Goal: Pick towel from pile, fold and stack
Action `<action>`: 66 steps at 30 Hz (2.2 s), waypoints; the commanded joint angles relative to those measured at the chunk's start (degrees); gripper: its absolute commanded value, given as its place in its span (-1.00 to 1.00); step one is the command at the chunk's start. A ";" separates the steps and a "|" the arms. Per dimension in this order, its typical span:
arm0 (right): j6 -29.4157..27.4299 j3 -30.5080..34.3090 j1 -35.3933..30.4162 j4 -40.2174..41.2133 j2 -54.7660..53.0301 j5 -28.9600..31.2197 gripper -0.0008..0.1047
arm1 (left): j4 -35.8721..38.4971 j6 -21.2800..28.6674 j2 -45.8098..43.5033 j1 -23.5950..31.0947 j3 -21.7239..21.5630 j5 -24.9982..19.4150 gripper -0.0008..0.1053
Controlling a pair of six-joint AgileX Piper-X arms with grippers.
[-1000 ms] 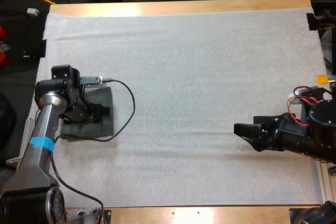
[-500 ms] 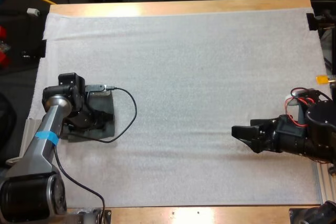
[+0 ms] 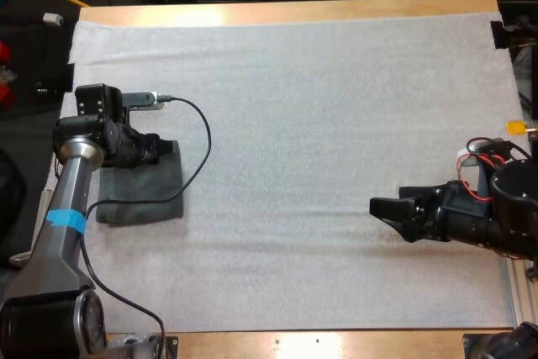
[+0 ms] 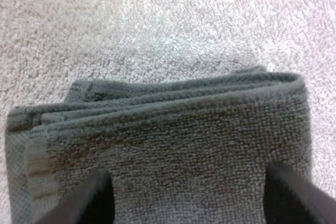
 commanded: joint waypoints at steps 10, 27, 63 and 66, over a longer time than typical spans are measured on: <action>0.50 -0.12 0.04 -0.36 -0.18 -0.57 0.25 | -1.02 -0.60 7.15 0.16 -0.21 0.09 0.10; 1.70 -0.12 0.04 -0.36 -0.18 -0.14 0.25 | 4.03 -0.50 0.13 0.16 -4.87 0.09 0.10; -12.97 -0.12 -38.56 -5.67 13.48 3.91 0.25 | 15.28 -0.05 -28.22 -9.21 -4.85 -0.35 0.10; -15.88 -0.12 -42.69 -3.22 11.57 6.21 0.25 | 15.92 0.36 -29.64 -9.21 -4.85 -0.35 0.10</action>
